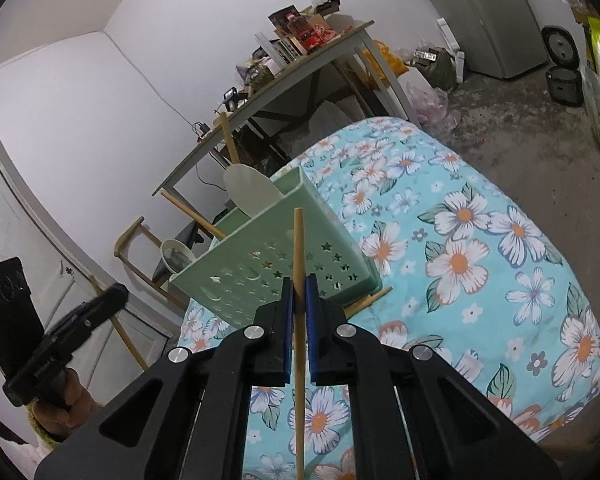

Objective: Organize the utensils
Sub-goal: 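Lift the chopstick with the left tool into the holder and open it while the right tool raises its chopstick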

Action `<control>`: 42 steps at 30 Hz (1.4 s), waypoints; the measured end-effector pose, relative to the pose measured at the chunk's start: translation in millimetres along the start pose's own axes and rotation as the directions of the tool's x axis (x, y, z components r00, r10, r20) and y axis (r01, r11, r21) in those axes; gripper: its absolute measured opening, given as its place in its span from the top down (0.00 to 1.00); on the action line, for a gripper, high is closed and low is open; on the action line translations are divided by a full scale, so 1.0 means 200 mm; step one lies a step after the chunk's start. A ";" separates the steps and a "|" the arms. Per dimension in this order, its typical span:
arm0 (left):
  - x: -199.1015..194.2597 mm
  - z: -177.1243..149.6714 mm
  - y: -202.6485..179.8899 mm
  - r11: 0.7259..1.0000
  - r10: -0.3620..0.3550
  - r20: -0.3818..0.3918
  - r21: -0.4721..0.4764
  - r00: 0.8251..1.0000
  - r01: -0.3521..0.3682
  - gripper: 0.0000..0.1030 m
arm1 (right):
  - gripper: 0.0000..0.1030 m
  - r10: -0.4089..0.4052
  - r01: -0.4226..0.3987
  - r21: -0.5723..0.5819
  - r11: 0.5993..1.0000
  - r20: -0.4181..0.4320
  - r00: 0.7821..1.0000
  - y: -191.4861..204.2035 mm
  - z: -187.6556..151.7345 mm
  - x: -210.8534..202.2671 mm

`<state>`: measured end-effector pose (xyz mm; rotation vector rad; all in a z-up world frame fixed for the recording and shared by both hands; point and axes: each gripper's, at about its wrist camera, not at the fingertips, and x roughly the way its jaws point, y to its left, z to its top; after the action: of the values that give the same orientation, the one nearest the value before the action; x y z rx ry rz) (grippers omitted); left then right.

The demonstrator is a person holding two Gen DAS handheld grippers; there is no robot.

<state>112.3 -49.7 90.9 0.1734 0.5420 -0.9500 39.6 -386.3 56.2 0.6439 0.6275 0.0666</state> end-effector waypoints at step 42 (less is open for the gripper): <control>0.19 0.48 0.36 0.965 0.122 0.269 -0.256 0.955 -0.051 0.95 | 0.94 0.025 -0.025 0.013 1.000 -0.029 0.999 -0.06 0.08 0.05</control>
<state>222.9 -71.7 145.5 -0.1608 0.3789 -0.7959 55.0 -402.2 55.3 0.6637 0.6484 0.0959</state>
